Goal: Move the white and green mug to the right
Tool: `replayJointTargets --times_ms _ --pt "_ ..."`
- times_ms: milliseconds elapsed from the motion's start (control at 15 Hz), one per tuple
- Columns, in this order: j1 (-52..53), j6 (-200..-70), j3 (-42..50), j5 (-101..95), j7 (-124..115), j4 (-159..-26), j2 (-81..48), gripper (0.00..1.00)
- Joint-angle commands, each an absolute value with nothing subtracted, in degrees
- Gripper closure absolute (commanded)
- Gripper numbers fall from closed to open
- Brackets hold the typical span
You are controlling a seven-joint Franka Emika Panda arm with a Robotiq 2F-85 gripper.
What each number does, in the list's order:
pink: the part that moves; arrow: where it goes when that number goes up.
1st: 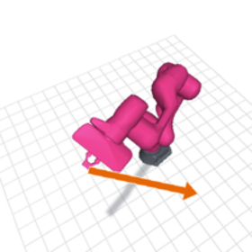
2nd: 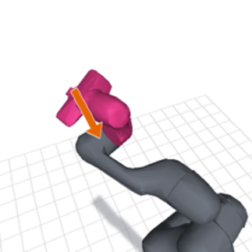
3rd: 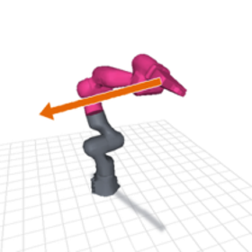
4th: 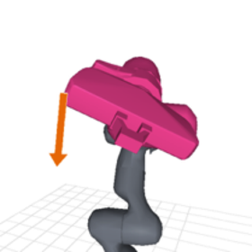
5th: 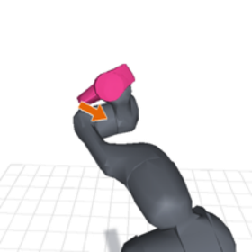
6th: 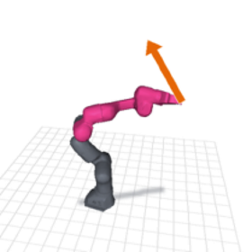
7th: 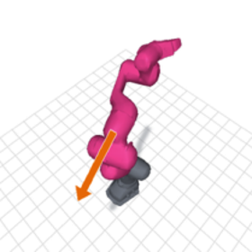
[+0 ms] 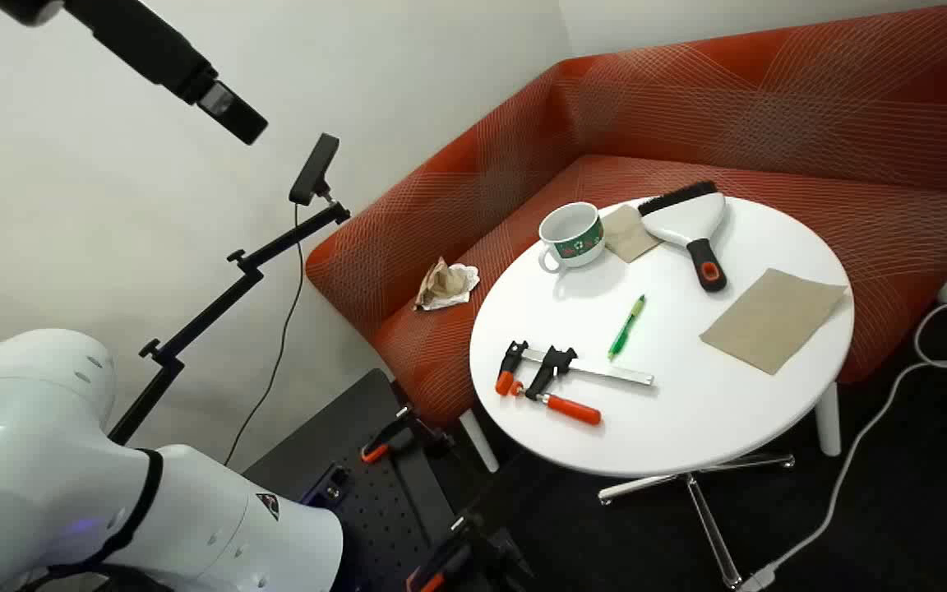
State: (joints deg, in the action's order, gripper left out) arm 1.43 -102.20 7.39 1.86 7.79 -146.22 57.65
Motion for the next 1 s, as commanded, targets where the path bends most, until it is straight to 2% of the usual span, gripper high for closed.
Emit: replayJointTargets --times_ms 0,533,933 --pt "0.8 -102.1 7.0 2.3 8.2 -146.1 57.5 0.0" --pt "1.4 -104.8 5.7 2.5 7.4 -146.1 55.2 0.0" --pt "4.0 -116.9 -0.6 2.4 5.3 -146.1 44.0 0.0"
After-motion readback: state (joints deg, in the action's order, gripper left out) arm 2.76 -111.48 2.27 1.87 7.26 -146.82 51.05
